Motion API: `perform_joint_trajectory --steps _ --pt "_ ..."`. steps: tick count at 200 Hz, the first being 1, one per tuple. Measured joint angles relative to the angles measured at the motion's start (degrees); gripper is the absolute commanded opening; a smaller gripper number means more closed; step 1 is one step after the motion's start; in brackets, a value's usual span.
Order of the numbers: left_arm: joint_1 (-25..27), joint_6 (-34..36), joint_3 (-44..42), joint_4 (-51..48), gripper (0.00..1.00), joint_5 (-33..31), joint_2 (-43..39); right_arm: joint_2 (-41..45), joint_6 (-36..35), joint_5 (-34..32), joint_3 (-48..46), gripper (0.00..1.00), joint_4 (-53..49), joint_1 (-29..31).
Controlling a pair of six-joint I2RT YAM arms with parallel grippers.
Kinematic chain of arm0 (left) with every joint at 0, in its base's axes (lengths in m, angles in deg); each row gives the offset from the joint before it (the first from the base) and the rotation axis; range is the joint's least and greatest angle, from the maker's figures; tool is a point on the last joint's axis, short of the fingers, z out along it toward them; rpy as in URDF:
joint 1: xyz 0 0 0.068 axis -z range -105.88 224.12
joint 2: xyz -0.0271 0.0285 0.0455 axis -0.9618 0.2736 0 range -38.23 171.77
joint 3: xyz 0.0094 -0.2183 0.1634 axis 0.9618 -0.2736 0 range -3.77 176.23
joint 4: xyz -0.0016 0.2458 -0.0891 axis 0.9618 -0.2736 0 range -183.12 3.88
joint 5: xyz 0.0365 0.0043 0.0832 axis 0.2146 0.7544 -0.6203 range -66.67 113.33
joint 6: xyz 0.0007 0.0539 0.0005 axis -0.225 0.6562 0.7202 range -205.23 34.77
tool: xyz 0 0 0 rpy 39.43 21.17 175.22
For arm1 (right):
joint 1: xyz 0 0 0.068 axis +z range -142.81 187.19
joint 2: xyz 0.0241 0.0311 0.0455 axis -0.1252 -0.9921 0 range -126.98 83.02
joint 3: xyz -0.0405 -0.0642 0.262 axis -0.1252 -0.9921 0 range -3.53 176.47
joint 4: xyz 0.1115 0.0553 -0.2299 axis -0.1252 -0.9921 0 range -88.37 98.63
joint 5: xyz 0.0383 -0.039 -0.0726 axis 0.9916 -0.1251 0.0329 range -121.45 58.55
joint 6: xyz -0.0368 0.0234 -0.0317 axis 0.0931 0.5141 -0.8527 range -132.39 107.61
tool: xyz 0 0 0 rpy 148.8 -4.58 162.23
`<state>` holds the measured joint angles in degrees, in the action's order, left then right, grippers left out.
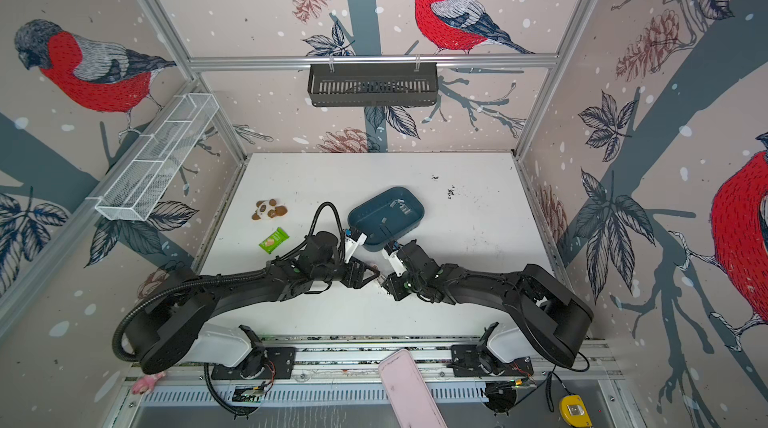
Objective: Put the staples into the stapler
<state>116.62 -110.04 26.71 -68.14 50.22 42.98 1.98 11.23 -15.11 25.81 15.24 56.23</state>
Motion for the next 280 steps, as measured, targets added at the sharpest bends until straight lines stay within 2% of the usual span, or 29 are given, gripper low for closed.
perform_joint_trajectory --steps 101,126,201,280 --pt "0.02 0.00 0.00 0.57 0.67 -0.07 0.68 0.74 -0.02 0.74 -0.24 0.14 0.90 -0.48" --pt "0.02 0.00 -0.02 0.57 0.67 -0.09 0.63 1.11 0.00 0.79 -0.39 0.20 0.96 -0.63" --pt "0.02 0.00 -0.02 0.57 0.67 -0.11 0.63 -0.02 0.04 0.96 -0.85 0.21 1.01 -0.57" --pt "0.02 0.00 -0.02 0.57 0.67 -0.11 0.66 0.20 0.07 1.62 -0.92 0.11 1.22 -0.57"
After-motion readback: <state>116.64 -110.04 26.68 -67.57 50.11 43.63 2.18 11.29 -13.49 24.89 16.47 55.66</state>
